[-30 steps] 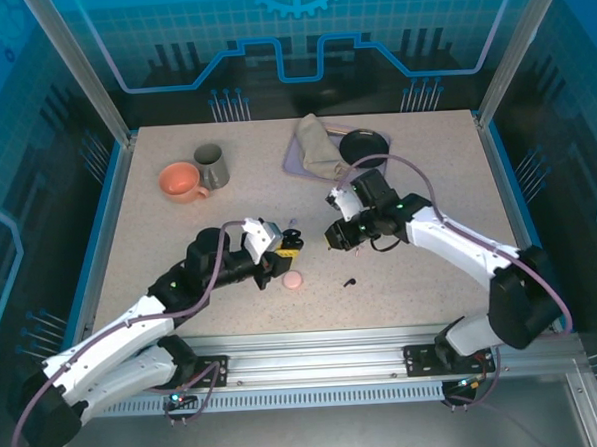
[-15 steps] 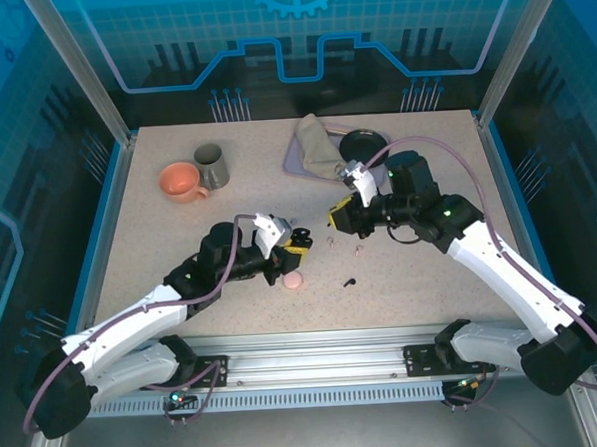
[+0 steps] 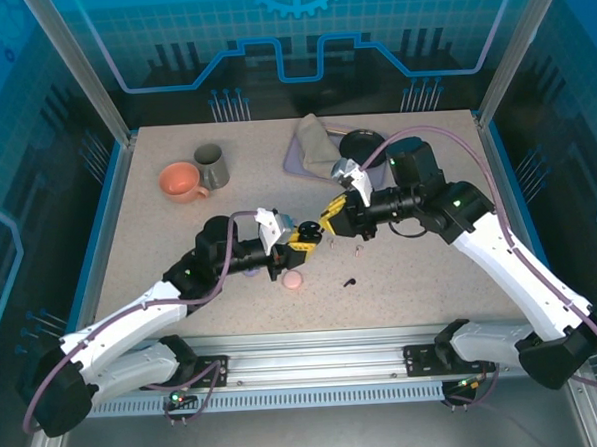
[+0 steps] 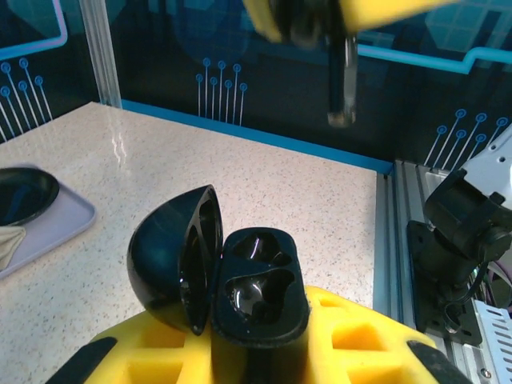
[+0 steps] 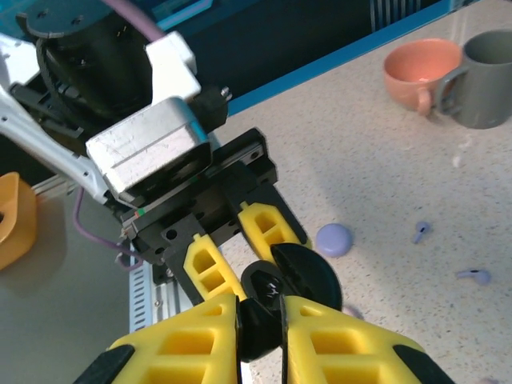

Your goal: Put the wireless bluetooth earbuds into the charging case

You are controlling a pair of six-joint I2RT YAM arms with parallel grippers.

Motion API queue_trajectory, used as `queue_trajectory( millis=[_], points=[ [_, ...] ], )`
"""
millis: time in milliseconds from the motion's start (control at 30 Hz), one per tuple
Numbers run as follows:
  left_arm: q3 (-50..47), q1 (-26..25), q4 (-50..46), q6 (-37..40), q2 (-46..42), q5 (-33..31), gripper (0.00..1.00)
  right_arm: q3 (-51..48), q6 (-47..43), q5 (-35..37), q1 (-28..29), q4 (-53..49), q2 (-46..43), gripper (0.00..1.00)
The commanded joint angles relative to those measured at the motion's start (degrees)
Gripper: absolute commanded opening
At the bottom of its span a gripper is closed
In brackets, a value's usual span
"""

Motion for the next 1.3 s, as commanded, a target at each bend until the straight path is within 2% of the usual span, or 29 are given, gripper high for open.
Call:
queue_trajectory(
  millis=[0, 800, 1267],
  points=[
    [2.92, -0.22, 1.52, 2.69, 0.77, 3.22, 0.0, 2.65, -2.44, -1.69, 1.85, -3.32, 1.39, 0.19],
    [4.18, -0.24, 0.48, 4.44, 1.22, 3.79, 0.0, 6.33, -5.63, 3.25, 4.03, -7.21, 7.17, 0.18],
    [4.26, -0.29, -0.17, 4.75, 1.4, 2.76, 0.0, 6.37, -6.33, 1.92, 4.1, -8.76, 7.14, 0.18]
  ],
)
